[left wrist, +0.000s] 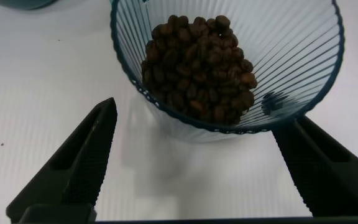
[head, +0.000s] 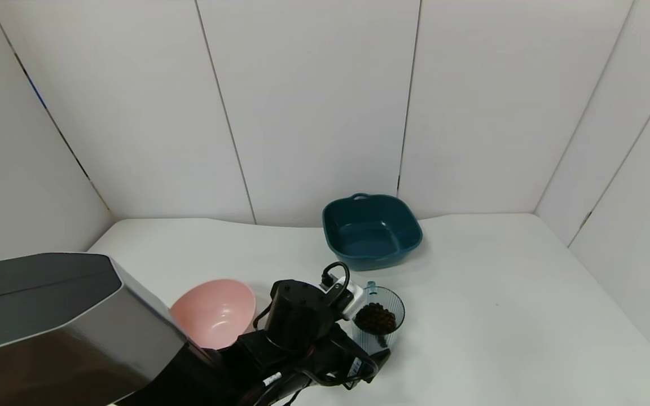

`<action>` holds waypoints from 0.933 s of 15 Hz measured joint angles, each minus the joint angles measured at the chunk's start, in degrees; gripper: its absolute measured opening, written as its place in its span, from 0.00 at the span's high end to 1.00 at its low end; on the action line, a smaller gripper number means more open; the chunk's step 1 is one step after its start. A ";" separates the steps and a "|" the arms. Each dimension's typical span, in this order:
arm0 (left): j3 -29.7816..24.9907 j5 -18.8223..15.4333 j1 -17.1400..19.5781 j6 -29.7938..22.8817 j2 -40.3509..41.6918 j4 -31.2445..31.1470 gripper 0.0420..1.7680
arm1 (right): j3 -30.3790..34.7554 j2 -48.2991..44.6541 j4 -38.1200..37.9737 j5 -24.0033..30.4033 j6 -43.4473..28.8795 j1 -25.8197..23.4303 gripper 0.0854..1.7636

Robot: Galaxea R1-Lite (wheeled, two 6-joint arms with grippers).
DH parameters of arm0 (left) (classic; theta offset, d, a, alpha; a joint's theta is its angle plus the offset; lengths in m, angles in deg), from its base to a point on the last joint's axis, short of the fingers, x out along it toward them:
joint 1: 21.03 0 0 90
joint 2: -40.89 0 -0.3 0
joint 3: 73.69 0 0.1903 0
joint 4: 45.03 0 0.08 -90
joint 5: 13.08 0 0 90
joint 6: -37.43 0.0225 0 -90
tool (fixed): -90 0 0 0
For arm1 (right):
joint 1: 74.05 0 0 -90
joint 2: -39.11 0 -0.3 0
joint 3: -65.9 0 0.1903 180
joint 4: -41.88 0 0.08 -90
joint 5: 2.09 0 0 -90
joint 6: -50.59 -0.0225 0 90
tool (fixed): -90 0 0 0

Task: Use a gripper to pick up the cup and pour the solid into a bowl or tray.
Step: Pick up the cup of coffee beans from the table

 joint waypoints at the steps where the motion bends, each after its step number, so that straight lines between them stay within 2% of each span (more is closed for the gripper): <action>1: -0.02 0.00 -0.30 -0.48 -0.48 1.24 0.03 | 0.00 0.00 0.00 -0.02 0.00 0.00 0.03; 11: -0.09 1.80 -0.96 -3.16 -3.85 6.86 0.03 | 0.00 0.00 0.00 0.00 0.00 0.00 0.03; 14: -0.50 3.35 -1.23 -3.28 -4.50 11.19 0.03 | 0.00 0.00 0.00 0.00 0.02 0.00 0.03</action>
